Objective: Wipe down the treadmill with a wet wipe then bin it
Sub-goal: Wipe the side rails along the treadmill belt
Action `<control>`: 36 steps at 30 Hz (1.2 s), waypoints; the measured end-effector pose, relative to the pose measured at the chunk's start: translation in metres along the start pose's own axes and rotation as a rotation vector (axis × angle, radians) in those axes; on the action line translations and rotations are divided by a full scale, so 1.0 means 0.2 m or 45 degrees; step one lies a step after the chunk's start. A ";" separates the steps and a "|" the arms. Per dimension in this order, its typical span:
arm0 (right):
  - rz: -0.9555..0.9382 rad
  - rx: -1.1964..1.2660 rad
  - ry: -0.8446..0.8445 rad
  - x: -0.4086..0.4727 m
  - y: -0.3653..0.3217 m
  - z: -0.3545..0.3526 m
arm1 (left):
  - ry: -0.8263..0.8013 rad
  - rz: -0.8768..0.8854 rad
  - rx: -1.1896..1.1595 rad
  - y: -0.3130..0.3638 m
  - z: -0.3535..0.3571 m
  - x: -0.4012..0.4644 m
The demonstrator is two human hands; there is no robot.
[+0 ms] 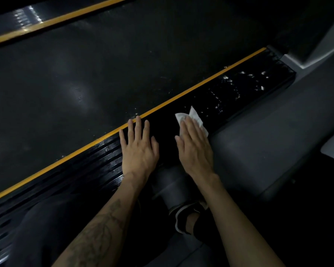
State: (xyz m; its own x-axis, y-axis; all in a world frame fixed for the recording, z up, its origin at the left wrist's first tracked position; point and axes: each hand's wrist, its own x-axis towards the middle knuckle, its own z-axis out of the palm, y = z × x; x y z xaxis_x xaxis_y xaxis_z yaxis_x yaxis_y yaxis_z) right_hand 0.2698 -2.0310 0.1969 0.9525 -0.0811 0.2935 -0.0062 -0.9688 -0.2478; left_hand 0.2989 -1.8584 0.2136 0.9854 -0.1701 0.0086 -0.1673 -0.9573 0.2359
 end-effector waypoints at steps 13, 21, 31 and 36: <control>0.133 0.040 -0.008 -0.11 -0.01 -0.01 | -0.003 0.068 0.005 0.00 0.02 0.02; 0.141 -0.057 -0.056 -0.05 0.02 -0.01 | 0.006 0.060 -0.019 0.02 0.02 0.03; 0.080 -0.068 -0.119 0.05 0.09 -0.02 | 0.019 0.044 -0.036 0.04 0.02 0.04; 0.089 -0.008 -0.131 -0.02 -0.02 -0.01 | 0.005 0.031 -0.030 0.04 0.01 0.05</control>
State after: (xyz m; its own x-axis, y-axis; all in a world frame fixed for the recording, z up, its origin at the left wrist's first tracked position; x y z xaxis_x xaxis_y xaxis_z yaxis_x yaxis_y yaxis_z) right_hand 0.2651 -2.0265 0.1977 0.9759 -0.1241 0.1795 -0.0749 -0.9631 -0.2587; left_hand 0.3077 -1.8693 0.2132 0.9811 -0.1925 0.0181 -0.1906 -0.9470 0.2586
